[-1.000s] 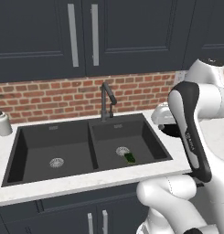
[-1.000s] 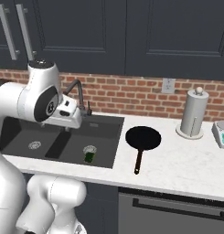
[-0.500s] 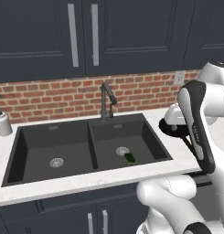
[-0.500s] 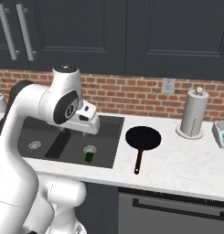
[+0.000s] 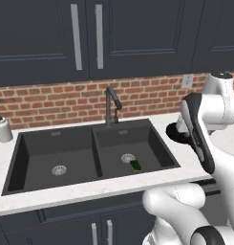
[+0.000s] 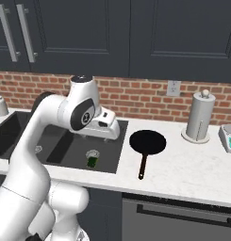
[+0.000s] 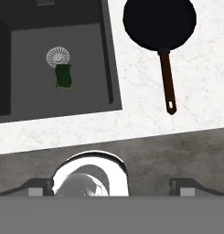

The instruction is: Pick the pan and sponge and place them into the sink. Then turn on the water.

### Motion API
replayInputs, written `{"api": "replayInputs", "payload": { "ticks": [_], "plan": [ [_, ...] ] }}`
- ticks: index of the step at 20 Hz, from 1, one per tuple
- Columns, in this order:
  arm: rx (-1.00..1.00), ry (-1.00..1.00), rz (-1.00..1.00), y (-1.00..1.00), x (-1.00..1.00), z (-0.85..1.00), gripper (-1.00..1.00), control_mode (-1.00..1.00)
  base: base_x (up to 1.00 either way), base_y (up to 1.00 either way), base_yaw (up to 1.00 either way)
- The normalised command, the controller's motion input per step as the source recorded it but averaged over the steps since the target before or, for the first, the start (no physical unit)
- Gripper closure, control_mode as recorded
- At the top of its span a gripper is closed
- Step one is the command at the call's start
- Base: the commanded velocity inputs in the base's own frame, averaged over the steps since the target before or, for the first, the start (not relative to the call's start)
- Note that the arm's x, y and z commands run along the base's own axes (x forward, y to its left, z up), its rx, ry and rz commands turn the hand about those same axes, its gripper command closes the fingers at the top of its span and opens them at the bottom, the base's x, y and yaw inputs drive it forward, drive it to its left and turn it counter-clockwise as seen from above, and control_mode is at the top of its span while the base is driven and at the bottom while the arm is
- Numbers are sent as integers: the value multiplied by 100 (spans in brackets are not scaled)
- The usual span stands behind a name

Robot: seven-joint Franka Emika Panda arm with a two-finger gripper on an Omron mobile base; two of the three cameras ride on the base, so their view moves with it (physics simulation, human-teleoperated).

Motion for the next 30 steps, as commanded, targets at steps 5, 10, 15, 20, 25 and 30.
{"api": "replayInputs", "payload": {
  "ticks": [5, 10, 15, 20, 25, 30],
  "plan": [
    [0, 2, 0, -19, 1, -21, -100, -100, 0, 0, 0],
    [0, 12, 0, -28, 21, -25, -100, -100, 0, 0, 0],
    [0, 11, 0, -24, 28, -36, -100, -100, 0, 0, 0],
    [0, 8, 0, -25, 31, -30, -100, -100, 0, 0, 0],
    [0, 9, 0, -31, 30, -27, -100, -100, 0, 0, 0],
    [0, 8, 0, -32, 25, -28, -100, -100, 0, 0, 0]
  ]
}}
